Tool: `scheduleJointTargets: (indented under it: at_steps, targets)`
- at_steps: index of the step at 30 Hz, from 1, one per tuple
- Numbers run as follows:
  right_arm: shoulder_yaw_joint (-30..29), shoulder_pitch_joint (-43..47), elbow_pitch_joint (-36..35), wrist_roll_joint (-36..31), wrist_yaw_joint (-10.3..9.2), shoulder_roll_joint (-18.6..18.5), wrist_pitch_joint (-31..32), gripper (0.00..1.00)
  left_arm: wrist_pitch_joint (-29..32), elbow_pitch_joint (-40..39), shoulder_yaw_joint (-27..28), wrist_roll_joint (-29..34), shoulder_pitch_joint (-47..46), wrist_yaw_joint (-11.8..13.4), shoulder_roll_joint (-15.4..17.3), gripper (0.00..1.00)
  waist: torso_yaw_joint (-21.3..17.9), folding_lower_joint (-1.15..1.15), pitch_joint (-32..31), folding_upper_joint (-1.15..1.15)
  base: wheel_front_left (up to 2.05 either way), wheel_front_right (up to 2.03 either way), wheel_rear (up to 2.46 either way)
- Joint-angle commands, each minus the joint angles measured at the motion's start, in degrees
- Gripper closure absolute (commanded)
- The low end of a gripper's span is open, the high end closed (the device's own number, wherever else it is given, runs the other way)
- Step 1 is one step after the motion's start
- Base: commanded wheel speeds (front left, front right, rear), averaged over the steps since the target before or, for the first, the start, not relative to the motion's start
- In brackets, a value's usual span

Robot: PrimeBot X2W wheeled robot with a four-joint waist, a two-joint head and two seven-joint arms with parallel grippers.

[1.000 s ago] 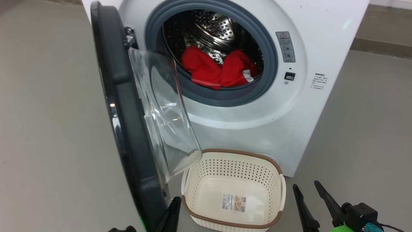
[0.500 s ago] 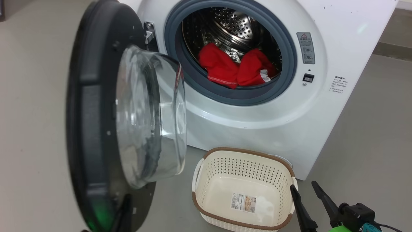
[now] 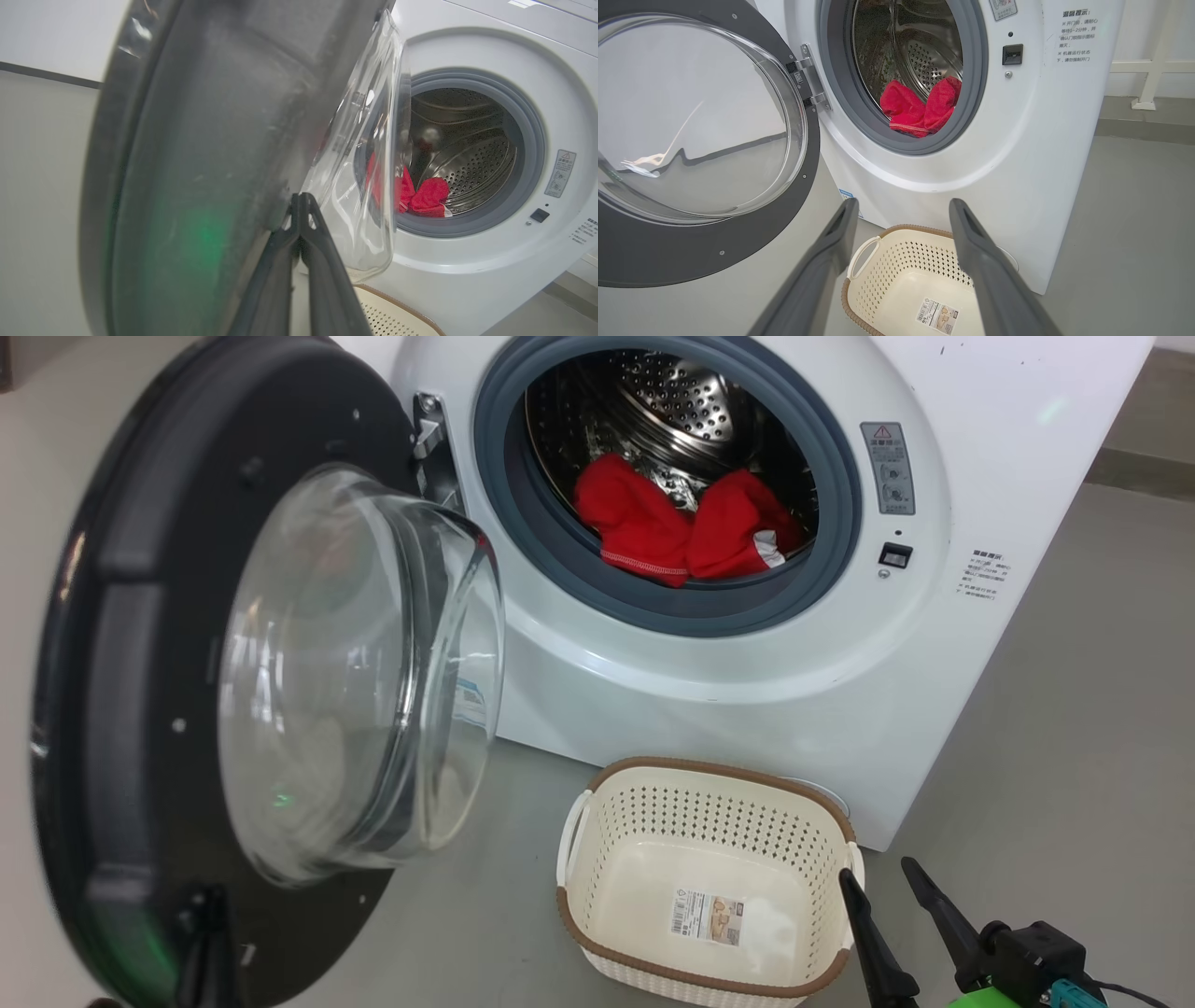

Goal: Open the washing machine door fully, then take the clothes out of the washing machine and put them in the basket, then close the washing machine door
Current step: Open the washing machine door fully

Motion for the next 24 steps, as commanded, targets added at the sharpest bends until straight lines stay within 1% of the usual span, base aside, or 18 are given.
scheduleJointTargets:
  at_steps: [1,10,18,24]
  targets:
    - [1.2,-2.5,-1.6,-0.6,0.37,-0.5,-0.5,0.00,-0.7,-1.2,4.0,0.9,-3.6,-0.1,0.9,1.00,0.0,0.00,0.1,0.00,0.00,0.00,0.00]
    - [1.0,-2.8,-1.7,-1.3,0.37,-0.5,-0.5,0.00,-0.7,3.6,12.8,4.1,-9.2,-2.0,1.2,1.00,-0.4,0.00,1.2,0.00,0.00,0.00,0.00]
    - [1.2,-3.8,-1.5,-1.8,0.37,-0.5,-0.5,0.00,-0.7,8.6,20.7,6.3,-14.4,-3.4,2.5,1.00,-1.9,0.00,2.9,0.00,0.00,0.00,0.00]
    - [1.4,-4.3,-1.4,-2.5,0.37,-0.5,-0.5,0.00,-0.7,12.2,25.1,6.6,-17.8,-4.1,3.6,1.00,-3.1,0.00,4.2,0.00,0.00,0.00,0.00]
